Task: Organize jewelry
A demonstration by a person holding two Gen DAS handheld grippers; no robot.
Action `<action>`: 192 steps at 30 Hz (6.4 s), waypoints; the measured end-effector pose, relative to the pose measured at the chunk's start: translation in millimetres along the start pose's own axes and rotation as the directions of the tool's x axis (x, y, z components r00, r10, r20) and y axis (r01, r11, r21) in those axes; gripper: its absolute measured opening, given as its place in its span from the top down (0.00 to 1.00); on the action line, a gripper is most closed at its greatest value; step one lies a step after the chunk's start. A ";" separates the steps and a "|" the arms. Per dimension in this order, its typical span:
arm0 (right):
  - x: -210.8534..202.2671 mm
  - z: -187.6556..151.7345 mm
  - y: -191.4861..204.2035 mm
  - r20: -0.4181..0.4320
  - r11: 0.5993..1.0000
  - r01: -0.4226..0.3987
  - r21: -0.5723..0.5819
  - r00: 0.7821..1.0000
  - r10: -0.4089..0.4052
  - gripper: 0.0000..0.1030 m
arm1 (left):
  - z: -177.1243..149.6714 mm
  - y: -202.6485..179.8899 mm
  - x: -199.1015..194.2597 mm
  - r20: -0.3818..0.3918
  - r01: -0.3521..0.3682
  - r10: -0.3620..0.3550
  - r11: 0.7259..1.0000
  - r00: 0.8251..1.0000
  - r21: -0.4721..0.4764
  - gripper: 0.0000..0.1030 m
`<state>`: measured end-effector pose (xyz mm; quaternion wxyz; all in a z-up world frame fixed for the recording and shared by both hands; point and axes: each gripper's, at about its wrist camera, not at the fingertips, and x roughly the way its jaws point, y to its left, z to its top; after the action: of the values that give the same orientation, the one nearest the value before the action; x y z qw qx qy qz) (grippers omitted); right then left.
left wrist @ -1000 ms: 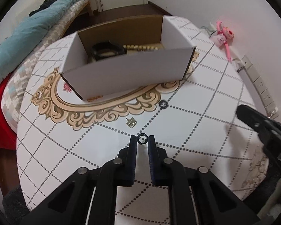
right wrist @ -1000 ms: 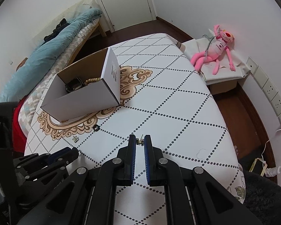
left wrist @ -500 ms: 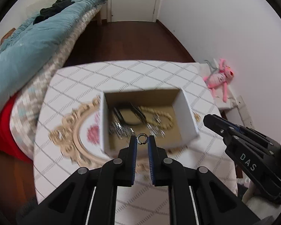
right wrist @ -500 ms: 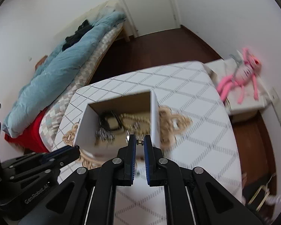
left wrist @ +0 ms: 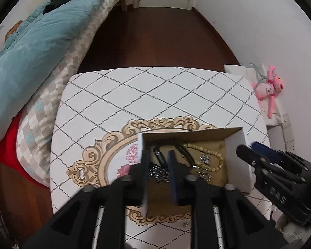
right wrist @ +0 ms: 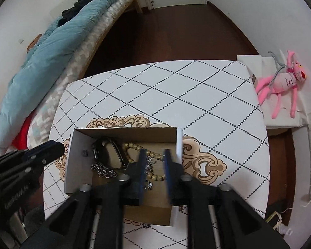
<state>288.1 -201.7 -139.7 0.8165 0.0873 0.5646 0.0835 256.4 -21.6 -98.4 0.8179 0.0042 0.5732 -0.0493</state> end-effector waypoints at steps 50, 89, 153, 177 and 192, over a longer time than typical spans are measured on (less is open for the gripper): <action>37.4 -154.3 38.2 0.057 0.979 0.160 -0.129 0.986 -0.154 0.75 | -154.2 42.0 58.6 -0.030 -0.243 0.242 0.970 0.970 -0.019 0.00; -12.6 -182.5 -55.6 0.099 0.985 0.143 0.101 0.983 -0.153 0.87 | -158.3 -60.1 46.8 0.049 0.008 -0.016 0.988 0.999 0.152 0.94; -20.9 -50.0 -6.0 -0.004 0.966 0.258 -0.025 0.966 -0.258 0.01 | -52.3 15.8 16.0 -0.035 -0.076 0.075 0.997 0.997 -0.022 0.00; -203.7 -112.0 40.5 0.322 0.960 0.281 -0.002 0.909 -0.266 0.01 | -112.2 -1.0 -161.5 0.261 -0.066 0.066 0.998 0.963 -0.007 0.00; -297.0 -159.4 63.0 0.449 0.962 0.271 0.003 0.860 -0.244 0.00 | -149.8 -0.8 -235.3 0.369 -0.034 0.041 0.999 0.929 -0.026 0.00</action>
<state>32.9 -202.6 89.4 0.9299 0.0034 0.3665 -0.0318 36.4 4.9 71.0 0.9119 -0.0017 0.4095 -0.0280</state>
